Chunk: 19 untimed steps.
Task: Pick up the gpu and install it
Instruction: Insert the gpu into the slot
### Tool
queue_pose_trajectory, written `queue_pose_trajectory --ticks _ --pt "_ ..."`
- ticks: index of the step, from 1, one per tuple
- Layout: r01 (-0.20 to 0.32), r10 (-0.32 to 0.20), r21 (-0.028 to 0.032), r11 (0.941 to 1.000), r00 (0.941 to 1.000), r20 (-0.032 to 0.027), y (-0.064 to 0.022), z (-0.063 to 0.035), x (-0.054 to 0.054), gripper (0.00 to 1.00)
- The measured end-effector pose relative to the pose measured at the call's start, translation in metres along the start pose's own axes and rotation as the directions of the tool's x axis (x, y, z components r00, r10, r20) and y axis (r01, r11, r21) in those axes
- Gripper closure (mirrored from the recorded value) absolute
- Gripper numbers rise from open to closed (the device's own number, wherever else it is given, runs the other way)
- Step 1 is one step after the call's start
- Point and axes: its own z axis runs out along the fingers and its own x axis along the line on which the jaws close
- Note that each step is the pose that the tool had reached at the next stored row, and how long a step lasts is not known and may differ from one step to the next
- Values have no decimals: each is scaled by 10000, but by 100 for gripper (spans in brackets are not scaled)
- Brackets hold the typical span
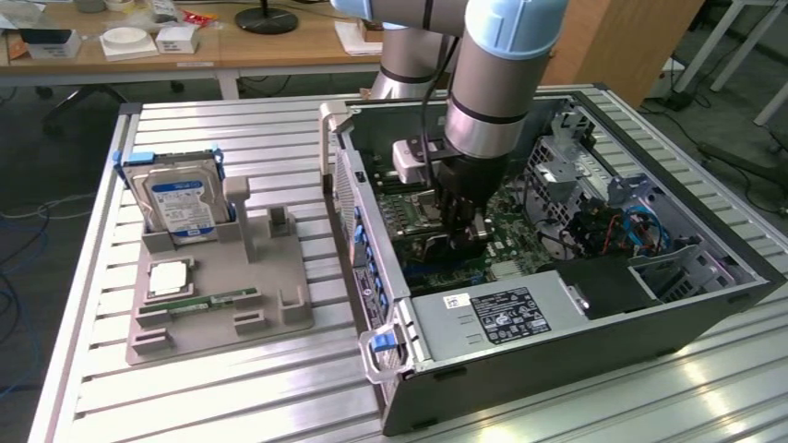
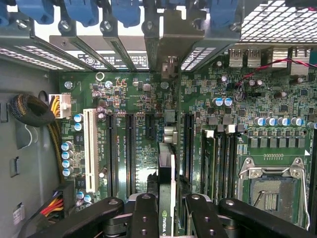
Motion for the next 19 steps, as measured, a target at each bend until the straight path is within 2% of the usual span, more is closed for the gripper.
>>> queue_pose_trajectory --ticks 19 --pt "6 -6 -2 10000 10000 3 25 36 1 74"
